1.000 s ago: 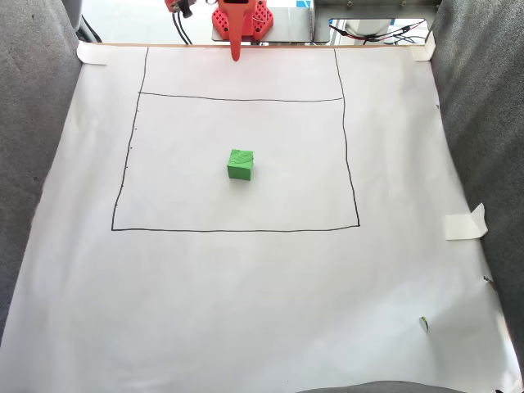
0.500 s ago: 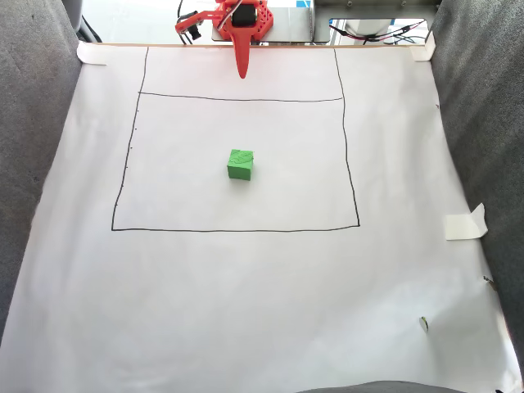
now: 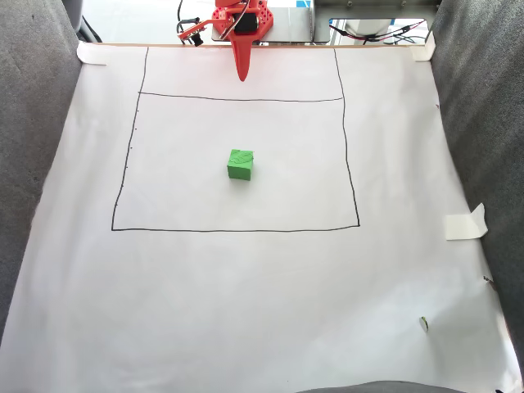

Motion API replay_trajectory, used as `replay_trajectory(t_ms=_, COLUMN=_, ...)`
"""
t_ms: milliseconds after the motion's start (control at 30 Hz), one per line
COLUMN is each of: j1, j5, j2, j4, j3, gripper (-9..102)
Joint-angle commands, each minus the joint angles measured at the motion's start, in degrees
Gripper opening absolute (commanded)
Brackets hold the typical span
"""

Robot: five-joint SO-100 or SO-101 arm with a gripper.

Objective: Grasp the colored block, Place it on the black dot, and then return the arm to the default position.

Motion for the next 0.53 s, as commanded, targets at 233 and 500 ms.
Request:
replay_trajectory(t_ms=233, j1=-0.35, j5=-1.23, j2=0.18, j4=0.18, j3=-0.44, gripper=0)
replay_trajectory(t_ms=500, j1=-0.26, j5=-1.14, j2=0.18, j4=0.18, j3=-0.44, gripper=0)
